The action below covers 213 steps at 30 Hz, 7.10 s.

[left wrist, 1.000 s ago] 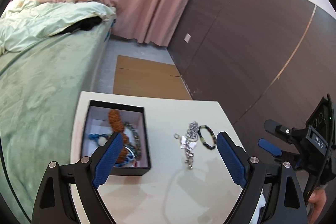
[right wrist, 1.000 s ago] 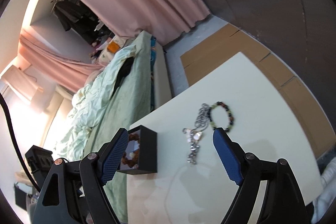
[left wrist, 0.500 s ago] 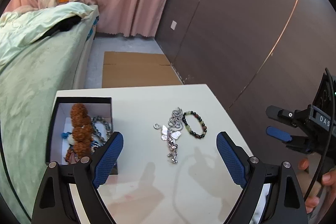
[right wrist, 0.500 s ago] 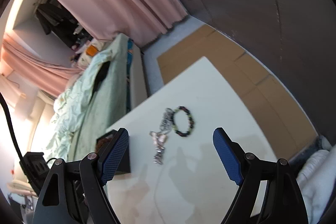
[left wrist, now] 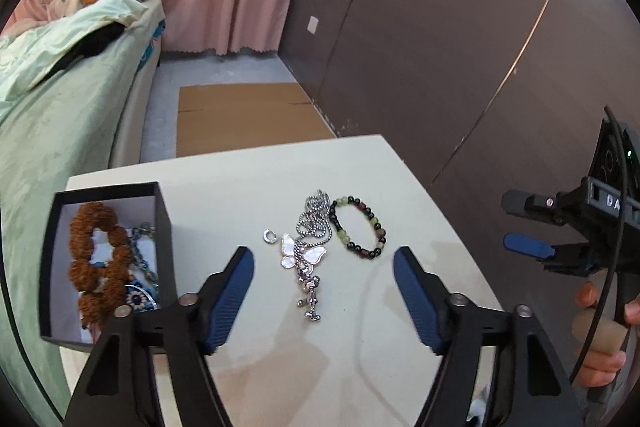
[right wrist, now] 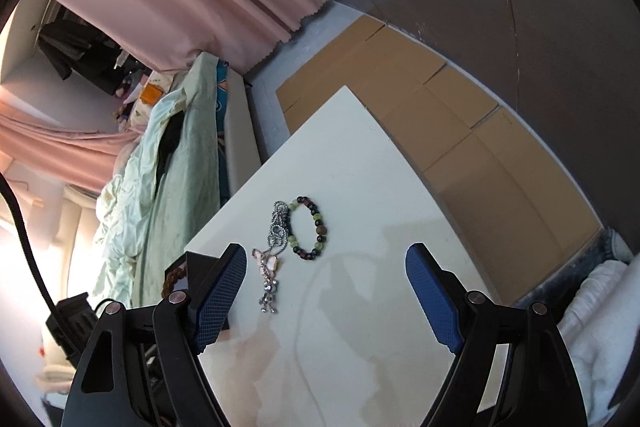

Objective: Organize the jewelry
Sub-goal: 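Move the left gripper to the silver chain keychain and grasp its chain, then lift the keychain with the left gripper while the right grasps the black-and-green bead bracelet, then carry the keychain and bead bracelet over the box and open both grippers, then move the right gripper to the white butterfly pendant and grasp it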

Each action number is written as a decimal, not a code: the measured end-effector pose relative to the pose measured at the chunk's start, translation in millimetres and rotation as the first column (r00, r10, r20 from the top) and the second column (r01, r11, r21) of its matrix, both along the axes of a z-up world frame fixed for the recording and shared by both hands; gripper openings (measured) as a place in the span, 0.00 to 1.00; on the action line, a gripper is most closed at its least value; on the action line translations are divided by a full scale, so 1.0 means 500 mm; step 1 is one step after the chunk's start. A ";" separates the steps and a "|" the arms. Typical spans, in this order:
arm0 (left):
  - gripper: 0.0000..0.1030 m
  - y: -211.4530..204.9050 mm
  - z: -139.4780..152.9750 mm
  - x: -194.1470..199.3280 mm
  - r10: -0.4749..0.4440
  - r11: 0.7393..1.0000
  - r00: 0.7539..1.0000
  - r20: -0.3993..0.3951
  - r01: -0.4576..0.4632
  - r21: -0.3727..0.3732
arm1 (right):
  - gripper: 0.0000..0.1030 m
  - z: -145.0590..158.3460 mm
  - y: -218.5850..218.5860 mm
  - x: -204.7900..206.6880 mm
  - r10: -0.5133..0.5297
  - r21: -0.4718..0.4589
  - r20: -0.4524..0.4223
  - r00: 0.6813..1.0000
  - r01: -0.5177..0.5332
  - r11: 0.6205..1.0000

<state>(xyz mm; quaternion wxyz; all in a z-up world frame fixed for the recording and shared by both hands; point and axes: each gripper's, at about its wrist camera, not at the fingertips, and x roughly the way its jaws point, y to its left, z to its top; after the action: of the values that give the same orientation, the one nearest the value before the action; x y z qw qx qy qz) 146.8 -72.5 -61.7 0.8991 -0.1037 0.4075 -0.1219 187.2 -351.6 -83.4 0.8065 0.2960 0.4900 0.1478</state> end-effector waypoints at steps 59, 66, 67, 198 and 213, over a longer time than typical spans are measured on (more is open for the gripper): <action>0.13 0.078 0.072 0.012 0.043 0.998 0.998 0.056 -0.041 -0.040 | 0.11 -0.087 0.260 0.123 0.211 -0.505 -0.060 0.976 -0.212 0.837; 0.13 0.086 0.141 -0.016 0.058 0.997 0.988 0.140 -0.051 -0.054 | 0.11 -0.060 0.248 0.103 0.235 -0.434 -0.030 0.971 -0.225 0.872; 0.13 0.089 0.152 -0.020 0.063 0.997 0.986 0.152 -0.054 -0.061 | 0.11 -0.048 0.244 0.097 0.233 -0.427 -0.011 0.972 -0.215 0.878; 0.62 0.204 0.090 -0.064 0.183 0.981 0.983 0.030 -0.180 -0.071 | 0.53 0.013 0.252 -0.023 0.258 -0.110 0.081 0.963 -0.248 0.962; 0.62 0.252 0.066 -0.021 0.225 0.972 0.974 -0.029 -0.227 -0.065 | 0.53 -0.068 0.333 0.040 0.281 -0.306 -0.040 0.959 -0.279 0.910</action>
<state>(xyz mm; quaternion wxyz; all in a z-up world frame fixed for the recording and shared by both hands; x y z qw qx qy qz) 136.1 53.5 -29.0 0.8987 -0.1810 0.3983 -0.0314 207.4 -185.1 -117.3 0.8143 0.0927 0.5426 0.1840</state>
